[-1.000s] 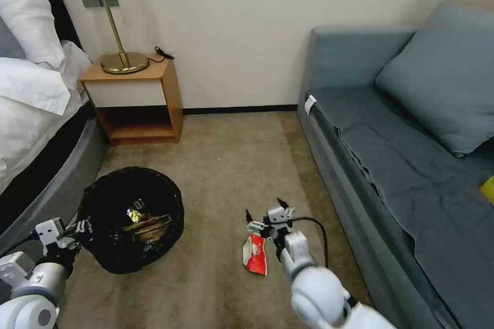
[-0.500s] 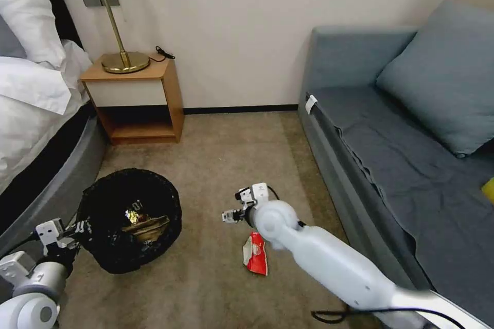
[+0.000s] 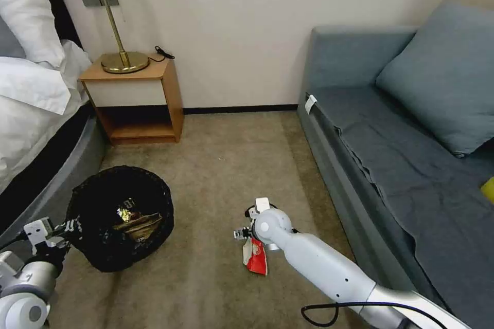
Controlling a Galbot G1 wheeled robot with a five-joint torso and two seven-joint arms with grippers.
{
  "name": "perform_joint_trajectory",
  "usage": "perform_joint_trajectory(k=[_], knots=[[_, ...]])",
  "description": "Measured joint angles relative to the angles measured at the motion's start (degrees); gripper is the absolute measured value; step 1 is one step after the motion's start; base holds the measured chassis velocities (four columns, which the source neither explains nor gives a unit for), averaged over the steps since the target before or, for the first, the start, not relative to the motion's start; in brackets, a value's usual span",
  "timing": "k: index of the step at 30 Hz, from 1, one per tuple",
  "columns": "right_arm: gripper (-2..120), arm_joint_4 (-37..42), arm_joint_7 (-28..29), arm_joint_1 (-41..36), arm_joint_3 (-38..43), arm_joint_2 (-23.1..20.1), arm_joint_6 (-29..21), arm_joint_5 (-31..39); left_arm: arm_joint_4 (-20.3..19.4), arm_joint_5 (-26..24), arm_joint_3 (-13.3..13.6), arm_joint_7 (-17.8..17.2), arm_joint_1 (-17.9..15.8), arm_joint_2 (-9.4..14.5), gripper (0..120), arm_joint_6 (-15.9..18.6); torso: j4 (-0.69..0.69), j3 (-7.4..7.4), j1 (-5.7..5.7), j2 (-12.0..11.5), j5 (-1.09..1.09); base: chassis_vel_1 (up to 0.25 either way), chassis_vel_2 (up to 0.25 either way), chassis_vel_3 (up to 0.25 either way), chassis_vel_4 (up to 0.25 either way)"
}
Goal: Pick up the trash bin, then pick up the garbage on the floor and place it into the trash bin.
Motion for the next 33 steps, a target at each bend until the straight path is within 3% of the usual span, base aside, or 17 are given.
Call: perform_joint_trajectory(k=[17,33], knots=[[98,-9.1,-8.1,-2.3,-0.4,3.0,0.5,-12.6,1.0,-0.1,-1.0,0.2,0.6,-0.2,4,-0.5,0.01,0.00,0.00,0.0,0.01,0.000,0.000,0.000,0.000],[42,-10.4,-11.1,-3.3,-0.1,3.4,0.6,-14.8,1.3,0.0,-0.4,0.3,0.5,0.2,4,-0.6,0.01,0.00,-0.01,0.0,0.00,0.000,0.000,0.000,0.000]])
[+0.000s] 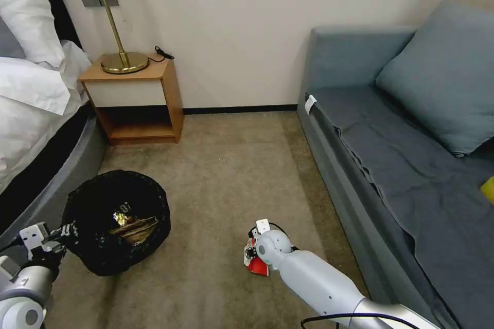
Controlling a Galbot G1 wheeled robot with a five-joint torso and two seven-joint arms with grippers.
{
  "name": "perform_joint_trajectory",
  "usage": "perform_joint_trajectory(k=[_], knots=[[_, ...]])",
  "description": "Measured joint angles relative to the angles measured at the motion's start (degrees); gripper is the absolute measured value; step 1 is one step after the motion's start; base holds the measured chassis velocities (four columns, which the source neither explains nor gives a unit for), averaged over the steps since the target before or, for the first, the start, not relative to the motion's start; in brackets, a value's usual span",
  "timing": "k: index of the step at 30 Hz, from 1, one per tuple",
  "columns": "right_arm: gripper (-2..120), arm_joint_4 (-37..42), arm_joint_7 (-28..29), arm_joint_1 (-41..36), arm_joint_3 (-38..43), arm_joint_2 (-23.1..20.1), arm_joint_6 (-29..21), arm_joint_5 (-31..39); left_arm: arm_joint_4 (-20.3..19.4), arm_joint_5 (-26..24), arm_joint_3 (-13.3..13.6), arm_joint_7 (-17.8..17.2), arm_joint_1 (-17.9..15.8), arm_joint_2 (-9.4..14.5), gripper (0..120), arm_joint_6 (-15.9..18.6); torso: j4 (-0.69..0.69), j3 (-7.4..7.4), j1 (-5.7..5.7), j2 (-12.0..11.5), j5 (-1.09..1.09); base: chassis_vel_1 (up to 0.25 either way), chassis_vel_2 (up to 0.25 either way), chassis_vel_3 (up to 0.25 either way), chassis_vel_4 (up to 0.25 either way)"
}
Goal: Pick up the trash bin, then pick up the garbage on the floor and place it into the trash bin.
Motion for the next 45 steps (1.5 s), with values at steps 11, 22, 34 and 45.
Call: perform_joint_trajectory(k=[11,22,34,45], knots=[[1,3.0,1.4,-0.7,1.0,-0.3,0.0,0.3,-0.8,-0.1,0.1,0.1,0.7,-0.2,4,0.0,0.01,0.00,0.00,0.0,0.00,0.000,0.000,0.000,0.000],[0,22.5,8.2,0.6,5.8,-5.3,1.4,4.1,-2.3,-0.3,1.6,-0.2,0.7,-0.6,4,1.0,-0.02,0.00,0.00,0.0,0.01,0.000,0.000,0.000,0.000],[0,45.6,0.6,6.9,5.3,-10.5,16.2,-4.8,-3.4,0.9,4.9,-0.7,0.8,-2.0,4,1.9,-0.01,0.00,0.00,0.0,0.01,0.000,0.000,0.000,0.000],[0,50.3,-10.0,10.6,-10.1,-6.3,24.8,-12.7,-4.4,1.2,5.6,-0.8,1.2,-3.7,4,2.3,0.00,0.00,0.00,0.0,0.00,0.000,0.000,0.000,0.000]])
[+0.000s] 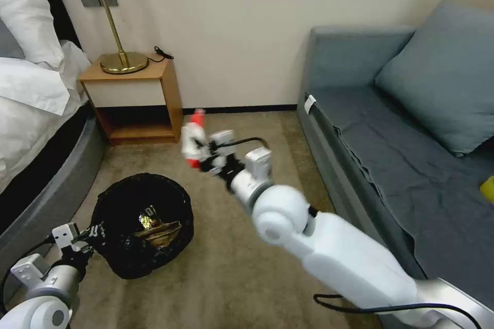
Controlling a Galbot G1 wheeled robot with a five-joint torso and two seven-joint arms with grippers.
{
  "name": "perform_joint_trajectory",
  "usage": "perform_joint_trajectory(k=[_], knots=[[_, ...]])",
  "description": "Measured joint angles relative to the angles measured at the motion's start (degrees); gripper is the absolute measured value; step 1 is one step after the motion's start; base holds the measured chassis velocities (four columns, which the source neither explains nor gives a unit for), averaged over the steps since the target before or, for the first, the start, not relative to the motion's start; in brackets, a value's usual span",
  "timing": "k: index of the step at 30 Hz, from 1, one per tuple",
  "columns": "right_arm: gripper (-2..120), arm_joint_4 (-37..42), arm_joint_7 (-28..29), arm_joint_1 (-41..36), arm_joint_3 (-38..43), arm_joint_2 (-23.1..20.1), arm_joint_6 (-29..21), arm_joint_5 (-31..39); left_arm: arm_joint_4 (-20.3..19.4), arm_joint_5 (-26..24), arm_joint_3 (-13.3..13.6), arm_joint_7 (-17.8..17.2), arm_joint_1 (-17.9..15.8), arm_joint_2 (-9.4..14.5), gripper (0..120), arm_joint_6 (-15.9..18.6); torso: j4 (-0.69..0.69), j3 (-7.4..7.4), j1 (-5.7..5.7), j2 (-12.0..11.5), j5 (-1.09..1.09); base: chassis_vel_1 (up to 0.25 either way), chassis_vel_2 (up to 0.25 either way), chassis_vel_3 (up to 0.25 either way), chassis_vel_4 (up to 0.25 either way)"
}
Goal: Pick up the trash bin, then pick up the garbage on the floor and place it into the trash bin.
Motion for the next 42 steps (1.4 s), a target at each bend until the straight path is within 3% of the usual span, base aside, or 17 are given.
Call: perform_joint_trajectory(k=[7,14,17,22,34,36,40,42], knots=[[0,-4.1,-3.4,0.7,-9.1,3.6,0.5,-4.8,-0.8,-0.2,-0.4,0.0,0.6,-1.1,4,0.1,0.00,0.00,0.00,0.0,0.00,0.000,0.000,0.000,0.000],[0,-6.3,-5.0,-0.4,-11.9,4.2,0.6,-8.0,-1.0,-0.7,-1.0,0.0,1.1,-1.4,4,0.1,0.00,0.00,0.00,0.0,0.00,0.000,0.000,0.000,0.000],[9,-7.2,-5.8,-1.9,-12.6,3.7,0.6,-10.2,-1.0,-1.0,-1.0,0.0,1.2,-1.4,4,0.0,-0.01,0.00,0.00,0.0,0.00,0.000,0.000,0.000,0.000],[14,-7.4,-6.2,-3.2,-12.6,3.4,0.5,-11.5,-1.1,-1.2,-1.0,0.0,1.3,-1.3,4,0.0,-0.01,0.00,0.00,0.0,0.00,0.000,0.000,0.000,0.000],[59,-7.9,-5.7,-4.0,-13.0,2.6,-0.4,-12.9,-2.1,-2.0,-1.3,-0.1,1.9,-1.5,4,0.0,0.00,0.00,0.00,0.0,0.01,0.000,0.000,0.000,0.000],[60,-8.0,-5.7,-4.1,-13.0,2.6,-0.4,-13.0,-2.1,-2.0,-1.3,-0.1,1.9,-1.5,4,0.0,0.00,0.00,0.00,0.0,0.01,0.000,0.000,0.000,0.000],[82,-7.9,-5.6,-4.8,-11.6,2.4,-0.6,-14.0,-2.0,-2.0,-1.4,-0.1,2.0,-1.5,4,0.0,0.00,0.00,0.00,0.0,0.01,0.000,0.000,0.000,0.000],[85,-7.6,-5.5,-5.0,-10.8,2.2,-0.6,-14.4,-1.9,-1.9,-1.4,-0.1,2.0,-1.5,4,0.0,-0.01,0.00,0.00,0.0,0.01,0.000,0.000,0.000,0.000]])
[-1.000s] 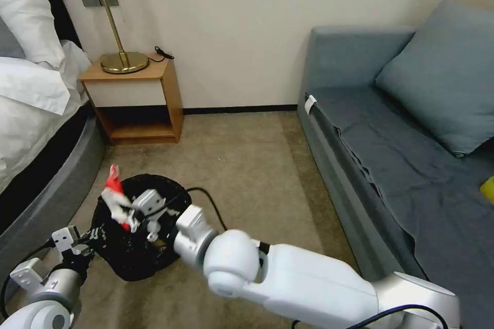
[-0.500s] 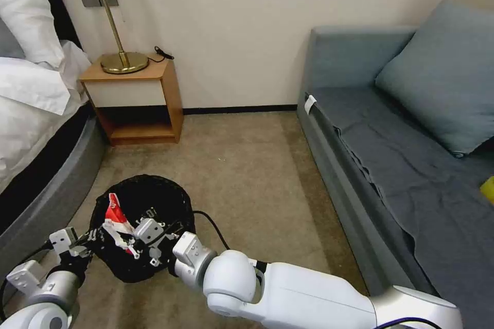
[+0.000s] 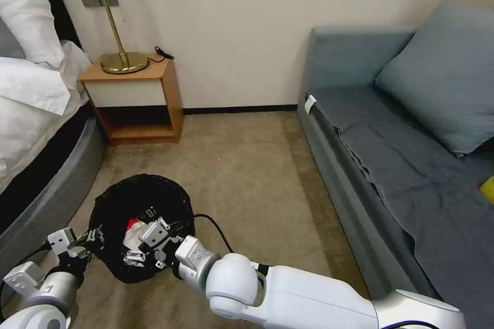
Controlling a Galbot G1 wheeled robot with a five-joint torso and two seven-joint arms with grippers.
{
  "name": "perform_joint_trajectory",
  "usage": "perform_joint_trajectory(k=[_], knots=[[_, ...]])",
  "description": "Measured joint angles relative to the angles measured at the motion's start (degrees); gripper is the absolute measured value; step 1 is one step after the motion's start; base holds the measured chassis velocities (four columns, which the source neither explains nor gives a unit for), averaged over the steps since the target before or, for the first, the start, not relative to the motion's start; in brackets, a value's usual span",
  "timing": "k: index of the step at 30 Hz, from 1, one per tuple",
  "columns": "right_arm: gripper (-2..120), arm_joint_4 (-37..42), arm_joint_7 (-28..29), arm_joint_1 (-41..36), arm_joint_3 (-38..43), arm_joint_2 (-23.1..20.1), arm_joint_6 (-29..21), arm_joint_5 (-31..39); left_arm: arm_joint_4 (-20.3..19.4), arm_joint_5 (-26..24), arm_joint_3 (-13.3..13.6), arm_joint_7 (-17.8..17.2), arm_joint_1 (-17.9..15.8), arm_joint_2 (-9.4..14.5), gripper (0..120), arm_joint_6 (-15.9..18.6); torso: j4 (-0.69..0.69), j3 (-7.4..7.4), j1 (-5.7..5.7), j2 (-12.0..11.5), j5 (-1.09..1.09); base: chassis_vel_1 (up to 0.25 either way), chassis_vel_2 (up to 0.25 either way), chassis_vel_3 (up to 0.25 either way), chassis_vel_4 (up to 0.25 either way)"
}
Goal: Pick up the trash bin, then pick up the garbage on the floor and place it into the trash bin.
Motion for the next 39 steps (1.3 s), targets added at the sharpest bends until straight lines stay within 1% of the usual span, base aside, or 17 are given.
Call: perform_joint_trajectory(k=[4,6,7,10,11,14,15,19,20,21,23,25,26,31,34,36,39], knots=[[98,1.2,1.4,-0.8,3.6,-1.1,-0.2,-1.8,0.6,0.0,0.1,0.0,-0.2,0.0,4,0.0,0.01,0.00,0.00,0.0,0.00,0.000,0.000,0.000,0.000],[99,2.8,2.7,-2.0,8.1,-3.3,-0.2,-3.8,1.2,-0.9,0.4,-0.4,-0.5,0.0,4,0.3,0.01,0.00,0.00,0.0,0.01,0.000,0.000,0.000,0.000],[99,2.8,2.7,-2.0,8.1,-3.3,-0.2,-3.8,1.2,-0.9,0.4,-0.4,-0.5,0.0,4,0.3,0.01,0.00,0.00,0.0,0.01,0.000,0.000,0.000,0.000],[100,5.7,3.9,-5.5,16.4,-9.1,0.7,-7.4,2.1,-3.2,1.0,-1.9,-1.0,0.1,4,1.7,0.00,0.00,0.00,0.0,0.01,0.000,0.000,0.000,0.000],[100,5.7,3.9,-5.5,16.4,-9.1,0.7,-7.4,2.1,-3.2,1.0,-1.9,-1.0,0.1,4,1.7,0.00,0.00,0.00,0.0,0.01,0.000,0.000,0.000,0.000],[100,8.8,3.7,-11.1,23.9,-14.1,1.5,-11.8,2.9,-5.6,1.9,-4.3,-1.6,0.2,4,3.5,-0.02,0.00,0.00,0.0,0.02,0.000,0.000,0.000,0.000],[100,8.8,3.7,-11.1,23.9,-14.1,1.5,-11.8,2.9,-5.6,1.9,-4.3,-1.6,0.2,4,3.5,-0.02,0.00,0.00,0.0,0.02,0.000,0.000,0.000,0.000],[100,12.8,3.6,-19.7,33.0,-17.5,2.3,-17.5,3.3,-7.7,3.1,-8.7,-2.1,-0.1,4,7.3,-0.02,0.00,0.00,0.0,0.02,0.000,0.000,0.000,0.000],[100,13.7,3.6,-21.5,35.5,-17.8,2.5,-18.5,3.3,-8.4,3.4,-10.4,-2.3,-0.2,4,8.3,0.00,0.00,0.00,0.0,0.02,0.000,0.000,0.000,0.000],[100,13.7,3.6,-21.5,35.5,-17.8,2.5,-18.5,3.3,-8.4,3.4,-10.4,-2.3,-0.2,4,8.3,0.00,0.00,0.00,0.0,0.02,0.000,0.000,0.000,0.000],[100,15.1,3.4,-25.1,39.8,-18.1,3.3,-20.1,3.8,-9.6,4.0,-13.5,-2.7,-0.4,4,9.6,0.00,0.00,0.00,0.0,0.01,0.000,0.000,0.000,0.000],[100,16.1,2.6,-28.3,43.8,-18.0,4.1,-21.6,4.3,-9.6,4.3,-14.2,-3.0,-0.5,4,9.8,0.00,0.00,0.01,0.0,0.01,0.000,0.000,0.000,0.000],[100,16.1,2.6,-28.3,43.8,-18.0,4.1,-21.6,4.3,-9.6,4.3,-14.2,-3.0,-0.5,4,9.8,0.00,0.00,0.01,0.0,0.01,0.000,0.000,0.000,0.000],[100,19.6,-0.6,-39.1,53.5,-16.7,7.0,-23.9,5.5,-8.8,5.3,-13.2,-3.0,-0.7,4,9.2,0.00,0.00,0.00,0.0,0.00,0.000,0.000,0.000,0.000],[100,20.7,-1.1,-42.0,55.9,-16.1,7.6,-24.2,5.6,-8.7,5.7,-13.0,-3.0,-0.7,4,9.1,0.00,0.00,0.00,0.0,0.01,0.000,0.000,0.000,0.000],[100,21.7,-1.3,-44.1,57.6,-15.3,8.0,-24.7,5.8,-8.5,5.9,-12.8,-2.9,-0.8,7,9.0,0.00,-0.01,0.00,0.0,0.00,0.000,0.000,0.000,0.000],[100,22.8,-1.4,-47.9,59.7,-12.9,9.0,-26.1,6.2,-7.0,6.3,-12.2,-2.6,-0.9,20,7.7,-0.01,-0.01,0.00,0.0,0.00,0.000,0.000,0.000,0.000]])
